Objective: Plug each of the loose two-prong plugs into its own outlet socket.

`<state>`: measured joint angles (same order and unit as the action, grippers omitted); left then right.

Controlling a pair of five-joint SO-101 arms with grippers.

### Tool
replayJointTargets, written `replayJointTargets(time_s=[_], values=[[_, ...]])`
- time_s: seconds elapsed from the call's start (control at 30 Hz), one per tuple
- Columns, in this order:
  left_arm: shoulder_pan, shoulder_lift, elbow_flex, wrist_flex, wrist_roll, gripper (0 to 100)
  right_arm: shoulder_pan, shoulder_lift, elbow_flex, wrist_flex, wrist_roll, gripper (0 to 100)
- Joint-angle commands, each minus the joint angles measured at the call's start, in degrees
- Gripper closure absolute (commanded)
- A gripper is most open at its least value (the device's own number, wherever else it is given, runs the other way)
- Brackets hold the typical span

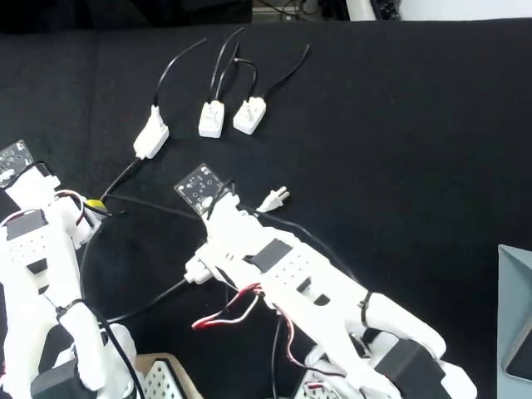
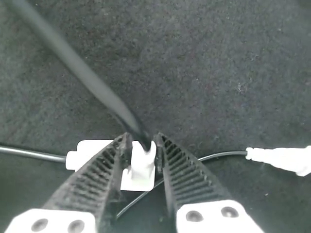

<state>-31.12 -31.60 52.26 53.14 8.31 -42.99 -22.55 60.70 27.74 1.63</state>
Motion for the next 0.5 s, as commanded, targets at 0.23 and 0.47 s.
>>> replayJointTargets(time_s=[0.23,0.47], values=[[0.0,-0.8,-0.2,-1.0,0.2,73,1.4,-0.3,-3.8,6.1,-1.0,85.1],[0.0,-0.8,-0.2,-1.0,0.2,73,1.4,-0.3,-4.7,7.3,-1.0,88.1]])
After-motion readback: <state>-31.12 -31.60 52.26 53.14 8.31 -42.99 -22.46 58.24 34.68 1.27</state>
